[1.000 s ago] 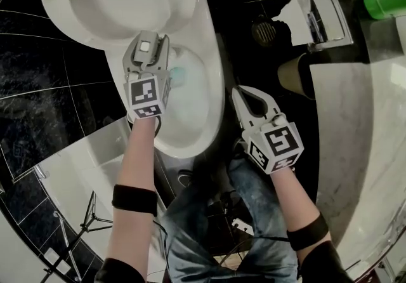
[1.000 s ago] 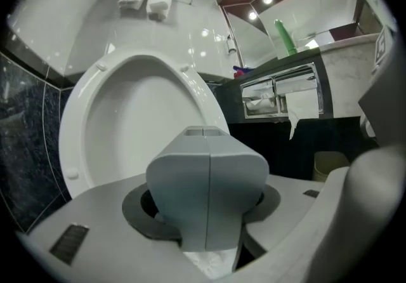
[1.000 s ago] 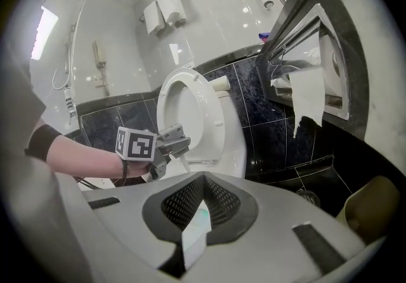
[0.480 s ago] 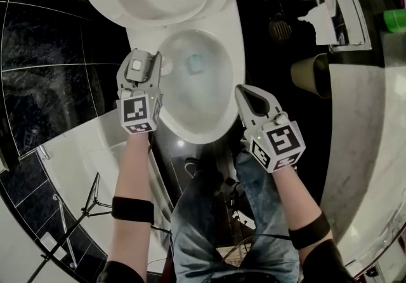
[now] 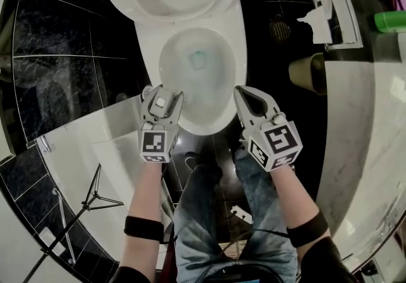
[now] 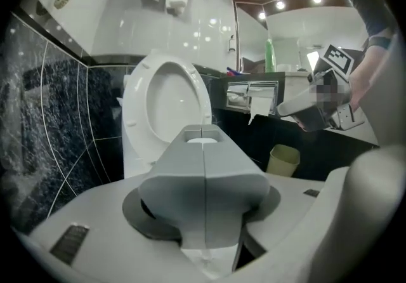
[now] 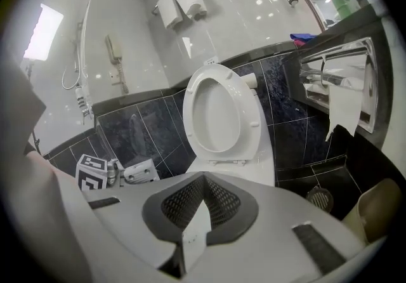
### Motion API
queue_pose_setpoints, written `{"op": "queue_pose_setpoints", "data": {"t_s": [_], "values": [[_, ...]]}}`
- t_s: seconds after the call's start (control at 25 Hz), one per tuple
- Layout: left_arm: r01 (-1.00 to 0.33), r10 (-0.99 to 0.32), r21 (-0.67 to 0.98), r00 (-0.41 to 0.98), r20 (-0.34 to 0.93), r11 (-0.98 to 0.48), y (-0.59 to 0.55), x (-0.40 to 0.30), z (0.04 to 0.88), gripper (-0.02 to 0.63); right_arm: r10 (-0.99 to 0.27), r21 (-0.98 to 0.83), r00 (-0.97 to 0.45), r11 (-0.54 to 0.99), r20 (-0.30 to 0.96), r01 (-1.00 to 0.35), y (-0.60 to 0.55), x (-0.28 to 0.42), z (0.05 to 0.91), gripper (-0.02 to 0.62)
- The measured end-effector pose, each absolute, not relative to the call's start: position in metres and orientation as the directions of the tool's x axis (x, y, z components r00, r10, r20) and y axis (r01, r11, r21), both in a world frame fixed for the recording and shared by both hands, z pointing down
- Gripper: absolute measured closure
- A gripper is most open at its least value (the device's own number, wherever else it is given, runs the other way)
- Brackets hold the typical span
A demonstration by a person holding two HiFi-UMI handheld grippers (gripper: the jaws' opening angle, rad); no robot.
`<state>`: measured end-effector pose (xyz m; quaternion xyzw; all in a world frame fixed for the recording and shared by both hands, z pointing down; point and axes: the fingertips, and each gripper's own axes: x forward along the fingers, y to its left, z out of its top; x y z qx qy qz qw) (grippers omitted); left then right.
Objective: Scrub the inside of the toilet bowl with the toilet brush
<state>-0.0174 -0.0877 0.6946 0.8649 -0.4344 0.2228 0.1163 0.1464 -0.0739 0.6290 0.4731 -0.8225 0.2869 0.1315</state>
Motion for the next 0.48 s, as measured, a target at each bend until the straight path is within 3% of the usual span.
{"op": "queue_pose_setpoints", "data": {"t_s": [0.48], "values": [[-0.750, -0.617, 0.218, 0.645, 0.451, -0.625, -0.058, 0.085, 0.679, 0.362, -0.755, -0.350, -0.429, 0.279, 0.495, -0.894, -0.063, 0.203, 0.625, 0.589]]}}
